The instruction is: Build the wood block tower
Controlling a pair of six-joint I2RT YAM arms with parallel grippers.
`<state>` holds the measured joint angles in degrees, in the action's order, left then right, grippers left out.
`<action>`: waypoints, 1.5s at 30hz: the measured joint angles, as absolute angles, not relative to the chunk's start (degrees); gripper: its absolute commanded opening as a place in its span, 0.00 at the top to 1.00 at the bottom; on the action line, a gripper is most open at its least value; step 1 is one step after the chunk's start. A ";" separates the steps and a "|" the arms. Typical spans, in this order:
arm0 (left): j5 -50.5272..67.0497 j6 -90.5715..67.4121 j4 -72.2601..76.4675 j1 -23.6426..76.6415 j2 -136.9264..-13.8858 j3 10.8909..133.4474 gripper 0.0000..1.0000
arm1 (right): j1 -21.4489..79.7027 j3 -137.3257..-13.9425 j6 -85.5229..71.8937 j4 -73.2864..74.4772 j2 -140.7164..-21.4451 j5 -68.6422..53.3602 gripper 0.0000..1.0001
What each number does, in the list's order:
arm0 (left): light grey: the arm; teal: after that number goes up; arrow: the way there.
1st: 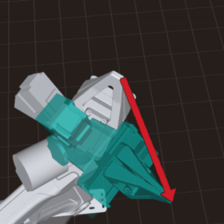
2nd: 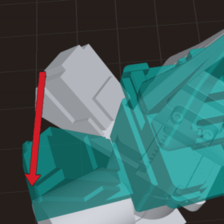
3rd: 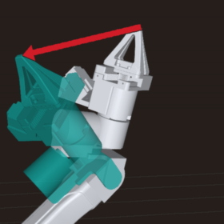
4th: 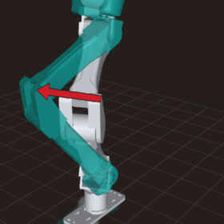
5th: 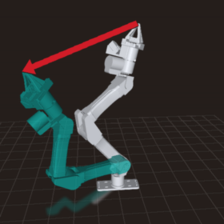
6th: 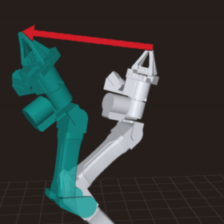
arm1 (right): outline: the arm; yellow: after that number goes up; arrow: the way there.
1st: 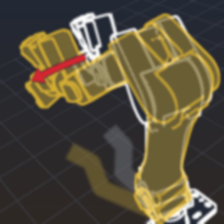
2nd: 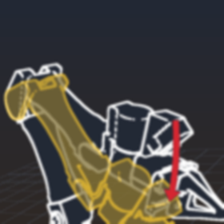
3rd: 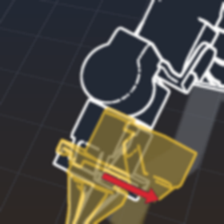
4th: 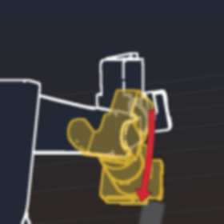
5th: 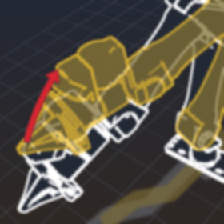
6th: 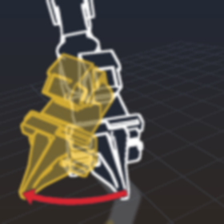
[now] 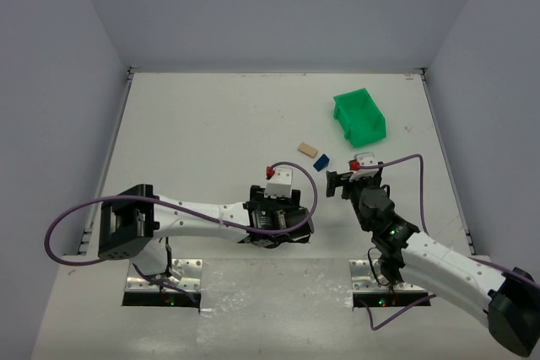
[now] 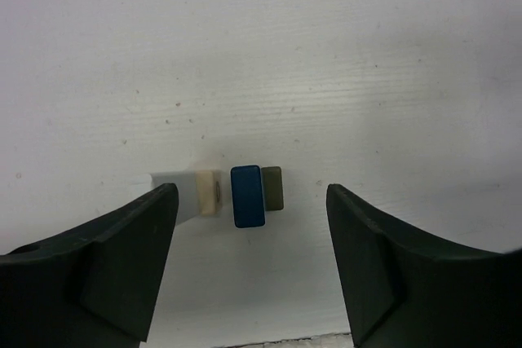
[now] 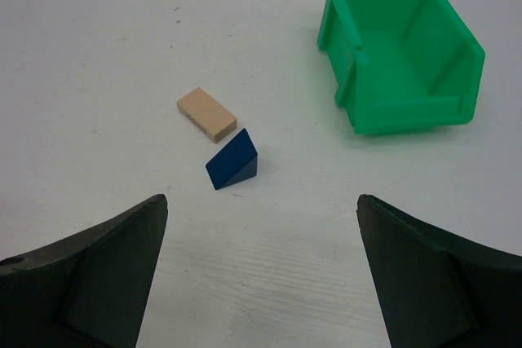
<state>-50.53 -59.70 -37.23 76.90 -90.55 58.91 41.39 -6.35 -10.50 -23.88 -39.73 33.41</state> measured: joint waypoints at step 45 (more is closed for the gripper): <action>-36.90 -73.73 -44.78 57.87 -66.61 39.31 0.00 | 38.76 -12.69 -10.13 -20.39 -49.58 25.89 0.01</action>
<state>-36.90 -73.73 -44.78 57.87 -66.61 39.31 38.76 -12.69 -10.13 -20.39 -49.58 25.89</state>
